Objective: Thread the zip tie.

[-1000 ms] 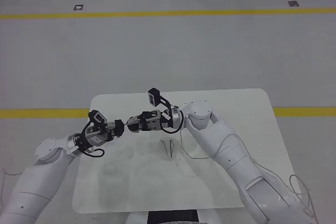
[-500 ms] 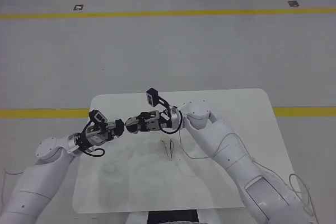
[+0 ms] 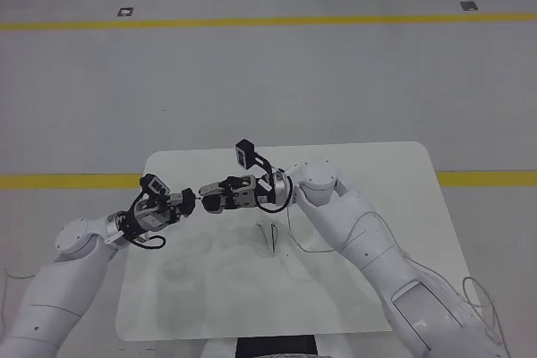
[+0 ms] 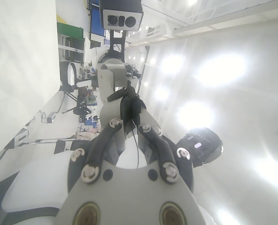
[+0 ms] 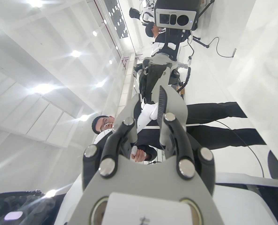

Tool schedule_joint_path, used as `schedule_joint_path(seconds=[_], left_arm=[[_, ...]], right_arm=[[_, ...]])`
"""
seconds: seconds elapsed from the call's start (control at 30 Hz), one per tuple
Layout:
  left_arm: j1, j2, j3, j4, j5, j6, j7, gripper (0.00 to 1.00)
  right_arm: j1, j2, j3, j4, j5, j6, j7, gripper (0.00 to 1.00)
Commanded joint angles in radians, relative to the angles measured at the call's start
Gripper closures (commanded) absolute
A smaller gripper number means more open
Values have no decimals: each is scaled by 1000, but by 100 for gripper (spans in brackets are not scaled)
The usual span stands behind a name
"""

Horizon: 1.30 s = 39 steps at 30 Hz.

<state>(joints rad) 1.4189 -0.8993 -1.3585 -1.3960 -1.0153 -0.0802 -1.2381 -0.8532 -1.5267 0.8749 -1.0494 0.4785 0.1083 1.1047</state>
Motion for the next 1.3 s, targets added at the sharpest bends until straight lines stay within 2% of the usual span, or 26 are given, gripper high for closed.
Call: schedule_joint_path(seconds=[0.0,0.2,0.3,0.63,0.7,0.73,0.77,0.8,0.9,0.97,1.03,1.17,1.27], left_arm=[[1,0,-6,2,-1,-3,-3,100],[11,0,-36,17,-28,-36,-31,100],[16,-1,-54,24,-53,-76,-57,100],[15,-1,-55,22,-48,-82,-50,100],[13,-2,-61,21,37,-191,-9,100],[15,-4,-63,26,44,-232,-4,100],[16,-7,-67,34,31,-260,10,100],[14,-11,-74,32,19,-260,12,100],[1,-25,-130,19,66,-260,6,100],[3,-45,-170,15,68,-260,-4,100],[2,-69,-208,18,69,-260,-23,100],[-2,-114,-255,44,74,-260,-89,100],[-1,-117,-256,49,77,-260,-97,100]], right_arm=[[-5,6,14,-5,-5,-2,-7,0],[-35,35,75,-58,-53,13,-33,0],[-41,40,83,-71,-62,16,-33,0],[-41,40,83,-71,-62,16,-33,0],[-41,40,83,-71,-62,16,-33,0],[-41,40,83,-71,-62,16,-33,0],[-44,42,82,-77,-89,15,-59,0],[-44,48,83,-93,-135,23,-82,0],[-40,68,98,-132,-258,62,-110,0],[-33,86,97,-176,-395,112,-116,0],[-30,103,95,-224,-518,159,-96,0],[-17,137,88,-286,-748,205,-9,0],[-16,150,83,-316,-817,196,53,0]])
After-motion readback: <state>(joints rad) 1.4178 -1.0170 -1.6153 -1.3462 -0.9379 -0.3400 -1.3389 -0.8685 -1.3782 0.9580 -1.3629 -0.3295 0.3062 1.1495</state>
